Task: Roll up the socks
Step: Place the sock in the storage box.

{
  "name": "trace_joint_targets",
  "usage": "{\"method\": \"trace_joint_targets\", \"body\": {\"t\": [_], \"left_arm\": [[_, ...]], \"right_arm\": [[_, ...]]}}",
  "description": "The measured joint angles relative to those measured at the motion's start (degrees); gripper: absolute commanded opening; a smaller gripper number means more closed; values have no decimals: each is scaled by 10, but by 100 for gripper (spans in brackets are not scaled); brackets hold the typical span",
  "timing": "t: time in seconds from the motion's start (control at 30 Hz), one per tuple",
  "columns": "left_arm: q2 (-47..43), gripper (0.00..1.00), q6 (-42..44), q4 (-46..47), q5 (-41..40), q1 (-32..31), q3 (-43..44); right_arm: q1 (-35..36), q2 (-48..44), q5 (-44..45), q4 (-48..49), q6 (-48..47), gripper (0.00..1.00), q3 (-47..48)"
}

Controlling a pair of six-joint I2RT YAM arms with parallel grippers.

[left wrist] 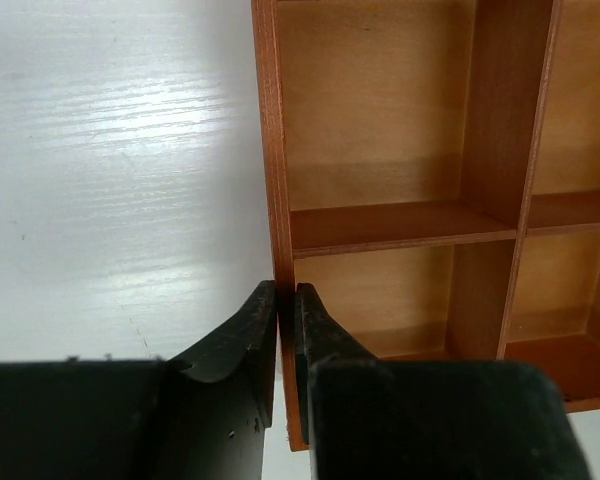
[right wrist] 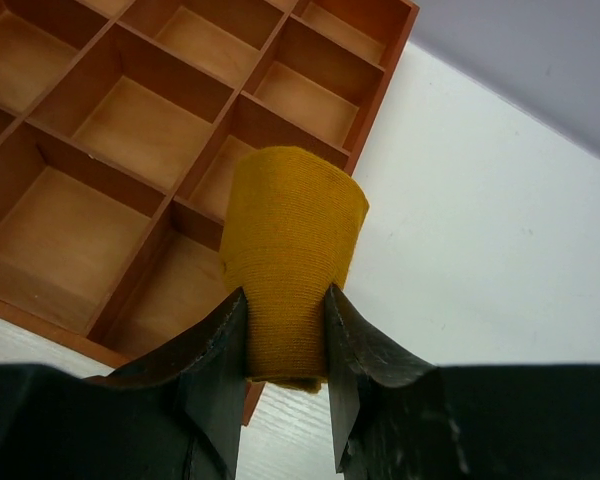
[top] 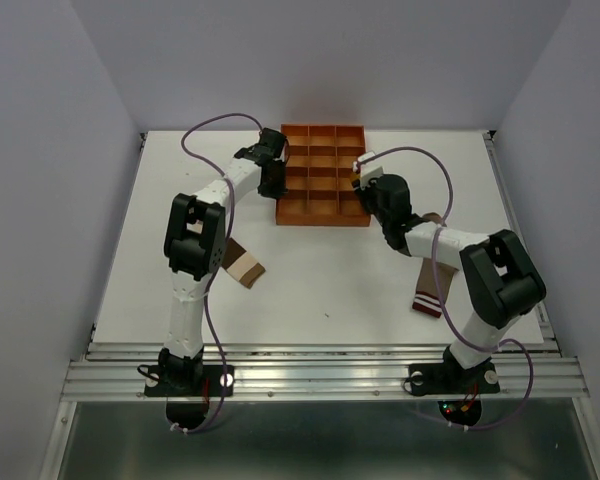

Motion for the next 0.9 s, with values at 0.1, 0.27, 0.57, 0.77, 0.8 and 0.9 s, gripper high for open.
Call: {"method": "trace_joint_targets", "body": {"t": [0.1,0.27,0.57,0.77,0.8,0.9], "left_arm": [[0,6,6,0,-13,-3,0],[0,0,9,1,-21,-6,0],[0,0,9,1,-24,-7,0],[0,0,9,1,-25,-7,0],[0,0,9,1,-25,-7,0],[0,0,9,2,-26,-7,0]], "right_arm": [[0,6,-1,0,-10,1,2],[0,29,2,-4,-37,1,20],[5,51,9,-26,-71,1,26],[17,66,17,-29,-82,1,28],[19,67,17,-29,-82,1,29],[24,68,13,-30,-81,1,29]]}}
